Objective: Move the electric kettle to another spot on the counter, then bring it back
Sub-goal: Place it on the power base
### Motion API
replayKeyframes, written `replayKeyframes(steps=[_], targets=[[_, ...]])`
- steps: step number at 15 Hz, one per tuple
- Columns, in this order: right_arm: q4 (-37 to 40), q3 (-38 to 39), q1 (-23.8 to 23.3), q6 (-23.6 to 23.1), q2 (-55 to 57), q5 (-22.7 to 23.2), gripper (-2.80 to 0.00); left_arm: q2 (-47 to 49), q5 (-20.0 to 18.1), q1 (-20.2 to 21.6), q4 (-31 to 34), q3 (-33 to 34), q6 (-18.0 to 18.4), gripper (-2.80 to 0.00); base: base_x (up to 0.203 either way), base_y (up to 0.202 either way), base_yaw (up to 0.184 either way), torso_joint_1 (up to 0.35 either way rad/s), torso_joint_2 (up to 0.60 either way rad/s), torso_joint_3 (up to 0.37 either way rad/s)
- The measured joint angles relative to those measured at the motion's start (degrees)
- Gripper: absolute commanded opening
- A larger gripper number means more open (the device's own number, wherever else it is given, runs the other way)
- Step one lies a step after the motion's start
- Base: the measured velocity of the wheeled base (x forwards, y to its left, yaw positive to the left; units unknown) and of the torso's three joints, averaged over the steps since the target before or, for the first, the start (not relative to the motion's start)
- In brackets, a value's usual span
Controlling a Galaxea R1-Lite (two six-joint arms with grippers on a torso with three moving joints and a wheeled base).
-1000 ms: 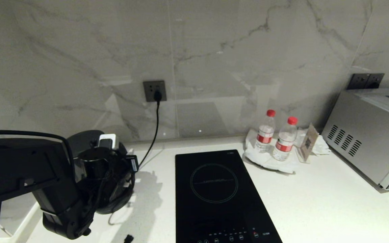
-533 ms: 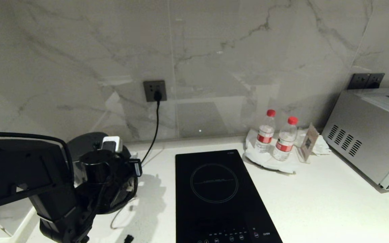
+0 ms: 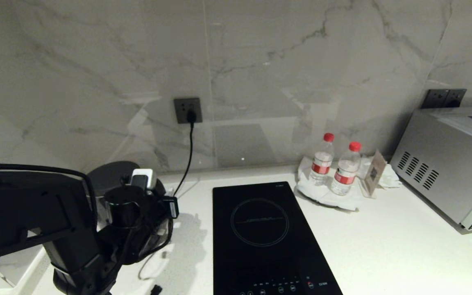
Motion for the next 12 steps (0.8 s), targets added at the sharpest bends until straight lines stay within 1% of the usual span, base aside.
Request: replayKeyframes(steps=[2, 4, 12], targets=[[0.00, 0.00, 0.00, 0.00, 0.00, 0.01, -2.80, 2.10, 0.62, 0.26, -1.48, -0.74, 0.00, -2.80, 0.000, 0.000, 0.000, 0.000, 0.00, 0.000], [-0.02, 0.00, 0.00, -0.01, 0.00, 0.01, -2.80, 3.14, 1.79, 0.27, -1.62, -1.86, 0.10, -2.80, 0.000, 0.000, 0.000, 0.000, 0.00, 0.000], [0.00, 0.00, 0.00, -0.02, 0.00, 0.01, -2.80, 2.50, 1.84, 0.61, -0.95, -2.33, 0.09, -2.80, 0.000, 0.000, 0.000, 0.000, 0.00, 0.000]])
